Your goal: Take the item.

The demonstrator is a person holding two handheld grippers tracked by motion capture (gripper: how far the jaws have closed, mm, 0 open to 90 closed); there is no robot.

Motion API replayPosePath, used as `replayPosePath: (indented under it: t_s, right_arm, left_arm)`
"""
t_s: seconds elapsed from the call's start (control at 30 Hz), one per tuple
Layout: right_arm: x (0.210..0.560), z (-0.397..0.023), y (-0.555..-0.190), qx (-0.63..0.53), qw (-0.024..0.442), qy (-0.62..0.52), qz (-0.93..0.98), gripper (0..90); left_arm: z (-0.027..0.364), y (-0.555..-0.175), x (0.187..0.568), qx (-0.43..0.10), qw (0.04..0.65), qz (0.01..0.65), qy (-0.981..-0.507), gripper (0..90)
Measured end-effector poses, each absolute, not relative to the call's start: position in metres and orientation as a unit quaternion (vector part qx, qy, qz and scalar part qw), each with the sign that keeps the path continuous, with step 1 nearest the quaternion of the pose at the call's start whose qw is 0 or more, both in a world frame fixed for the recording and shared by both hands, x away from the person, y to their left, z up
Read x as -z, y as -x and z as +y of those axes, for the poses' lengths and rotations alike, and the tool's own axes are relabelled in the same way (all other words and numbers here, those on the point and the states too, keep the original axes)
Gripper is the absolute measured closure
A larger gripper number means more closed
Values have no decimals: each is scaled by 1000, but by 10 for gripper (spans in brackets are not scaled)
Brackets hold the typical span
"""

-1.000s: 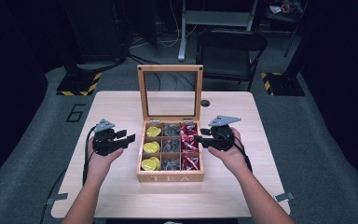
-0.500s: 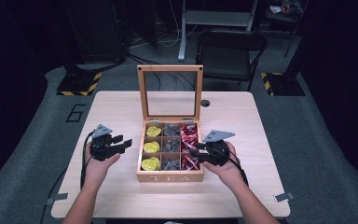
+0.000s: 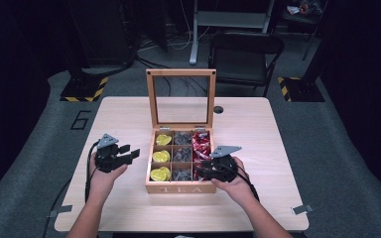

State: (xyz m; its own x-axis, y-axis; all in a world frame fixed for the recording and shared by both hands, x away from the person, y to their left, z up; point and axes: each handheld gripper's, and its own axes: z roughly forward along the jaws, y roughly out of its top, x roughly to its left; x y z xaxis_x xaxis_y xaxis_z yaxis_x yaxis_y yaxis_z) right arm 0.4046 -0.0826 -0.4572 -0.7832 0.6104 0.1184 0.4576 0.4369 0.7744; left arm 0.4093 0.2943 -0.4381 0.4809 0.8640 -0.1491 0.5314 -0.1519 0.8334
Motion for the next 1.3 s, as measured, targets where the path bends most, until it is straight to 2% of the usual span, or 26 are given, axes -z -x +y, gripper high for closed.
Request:
replayPosePath:
  t_s: [0.27, 0.43, 0.63, 1.3]
  right_arm:
    - [465, -79, -405, -413, 82, -316, 850, 616]
    - [468, -78, -406, -407, 83, -312, 855, 697]
    - [466, -80, -405, -411, 77, -307, 855, 747]
    - [439, -91, -399, -453, 104, -302, 832, 764]
  left_arm:
    - [296, -409, 439, -189, 444, 478, -734, 485]
    - [297, -408, 439, -190, 446, 482, -730, 484]
    - [297, -408, 439, -190, 445, 483, -730, 484]
    - [299, -407, 440, -191, 446, 487, -726, 484]
